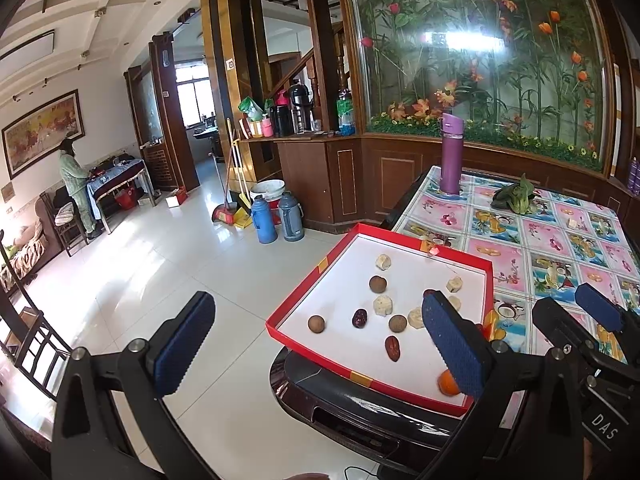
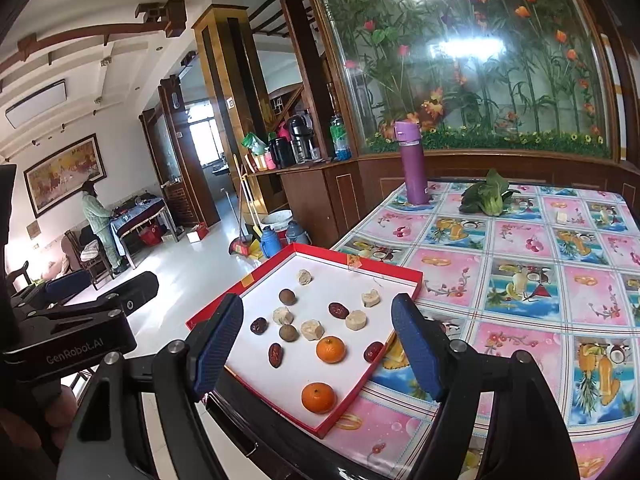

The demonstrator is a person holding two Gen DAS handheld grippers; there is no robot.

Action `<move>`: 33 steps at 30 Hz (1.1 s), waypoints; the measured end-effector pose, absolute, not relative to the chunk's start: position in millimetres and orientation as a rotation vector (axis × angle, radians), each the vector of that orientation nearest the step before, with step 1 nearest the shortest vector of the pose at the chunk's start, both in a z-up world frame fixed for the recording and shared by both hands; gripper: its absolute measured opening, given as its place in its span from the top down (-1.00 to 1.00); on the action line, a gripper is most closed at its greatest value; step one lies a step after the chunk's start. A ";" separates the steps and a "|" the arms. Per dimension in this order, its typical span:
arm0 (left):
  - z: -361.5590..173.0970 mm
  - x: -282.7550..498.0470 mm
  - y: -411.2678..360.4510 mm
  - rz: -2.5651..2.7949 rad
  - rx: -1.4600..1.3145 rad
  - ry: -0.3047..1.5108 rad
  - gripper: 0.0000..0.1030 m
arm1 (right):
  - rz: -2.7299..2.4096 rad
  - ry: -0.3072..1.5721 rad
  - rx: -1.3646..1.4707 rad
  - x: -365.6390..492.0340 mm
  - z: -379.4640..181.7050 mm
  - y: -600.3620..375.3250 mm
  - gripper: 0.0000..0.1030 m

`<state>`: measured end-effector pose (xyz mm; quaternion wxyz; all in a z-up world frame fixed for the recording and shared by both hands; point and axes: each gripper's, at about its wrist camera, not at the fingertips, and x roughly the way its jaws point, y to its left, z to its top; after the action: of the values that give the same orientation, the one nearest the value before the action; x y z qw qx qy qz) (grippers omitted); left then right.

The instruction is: Organize fruits

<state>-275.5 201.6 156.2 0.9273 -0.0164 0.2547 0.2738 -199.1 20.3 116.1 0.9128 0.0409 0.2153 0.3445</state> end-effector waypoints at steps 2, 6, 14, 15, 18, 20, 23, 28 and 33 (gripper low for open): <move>156.1 -274.2 203.8 0.562 -0.039 0.522 -1.00 | 0.711 0.446 0.078 -199.0 116.4 22.0 -0.48; 155.6 -271.4 205.8 0.565 -0.040 0.527 -1.00 | 0.718 0.456 0.074 -197.0 115.9 25.2 -0.48; 155.3 -271.3 206.2 0.563 -0.041 0.527 -1.00 | 0.727 0.444 0.044 -197.0 116.6 29.2 -0.48; 155.3 -270.5 206.1 0.560 -0.040 0.529 -1.00 | 0.729 0.443 0.045 -196.7 116.6 28.8 -0.48; 154.9 -269.7 205.2 0.551 -0.041 0.530 -1.00 | 0.733 0.443 0.056 -195.2 116.4 27.5 -0.48; 155.4 -269.2 202.4 0.550 -0.035 0.528 -1.00 | 0.731 0.443 0.056 -195.1 116.1 27.1 -0.48; 157.3 -268.4 201.1 0.560 -0.035 0.523 -1.00 | 0.733 0.452 0.068 -192.8 115.2 25.4 -0.48; 156.2 -265.2 201.5 0.575 -0.039 0.529 -1.00 | 0.726 0.451 0.069 -190.6 114.3 23.2 -0.48; 154.2 -263.5 201.7 0.568 -0.032 0.532 -1.00 | 0.738 0.473 0.086 -187.8 111.6 25.0 -0.48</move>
<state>-263.5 201.7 154.2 0.9251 -0.0157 0.2595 0.2770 -187.8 25.0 111.6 0.9046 0.0418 0.2288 0.3573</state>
